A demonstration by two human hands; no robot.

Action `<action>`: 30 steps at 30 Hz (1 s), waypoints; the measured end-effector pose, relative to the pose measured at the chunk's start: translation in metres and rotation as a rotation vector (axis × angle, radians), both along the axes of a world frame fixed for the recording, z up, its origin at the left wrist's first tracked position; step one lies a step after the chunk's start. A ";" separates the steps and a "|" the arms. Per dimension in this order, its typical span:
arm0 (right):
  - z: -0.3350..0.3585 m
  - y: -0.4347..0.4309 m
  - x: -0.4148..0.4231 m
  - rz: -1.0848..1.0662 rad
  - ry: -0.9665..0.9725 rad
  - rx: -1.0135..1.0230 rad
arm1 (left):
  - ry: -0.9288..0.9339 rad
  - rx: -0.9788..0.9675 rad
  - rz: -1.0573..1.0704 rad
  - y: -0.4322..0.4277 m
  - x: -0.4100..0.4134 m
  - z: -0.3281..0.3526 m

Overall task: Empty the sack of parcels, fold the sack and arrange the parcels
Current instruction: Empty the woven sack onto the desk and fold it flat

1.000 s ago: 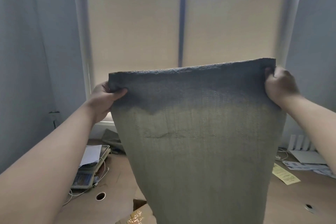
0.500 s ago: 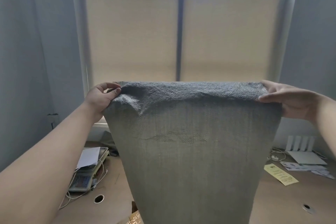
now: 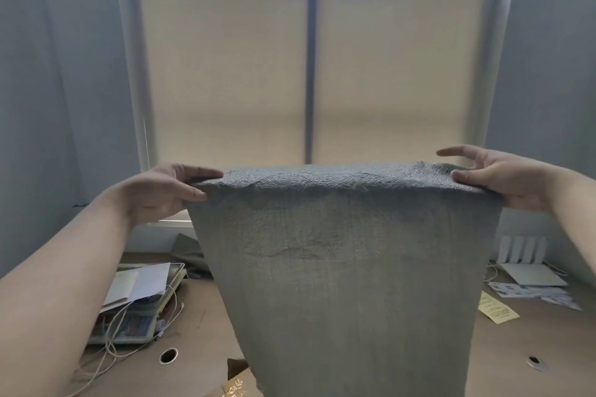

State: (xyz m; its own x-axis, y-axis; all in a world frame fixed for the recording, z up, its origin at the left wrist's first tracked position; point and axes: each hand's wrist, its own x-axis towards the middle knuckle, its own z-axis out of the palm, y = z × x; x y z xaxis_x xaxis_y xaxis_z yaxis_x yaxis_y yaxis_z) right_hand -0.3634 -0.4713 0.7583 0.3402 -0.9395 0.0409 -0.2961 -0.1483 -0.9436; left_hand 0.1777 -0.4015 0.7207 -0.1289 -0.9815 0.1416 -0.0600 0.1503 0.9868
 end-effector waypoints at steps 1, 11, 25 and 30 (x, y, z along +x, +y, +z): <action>0.002 0.001 -0.002 0.030 -0.053 0.004 | 0.011 -0.007 0.042 0.000 -0.002 0.001; -0.001 -0.001 -0.008 0.064 -0.089 -0.018 | -0.044 -0.004 0.295 -0.006 0.005 -0.011; -0.008 -0.006 0.005 -0.116 0.003 -0.398 | -0.110 -0.243 0.528 -0.014 -0.006 -0.017; -0.010 -0.009 0.006 -0.201 -0.052 -0.544 | -0.124 -0.424 0.626 -0.020 -0.008 -0.015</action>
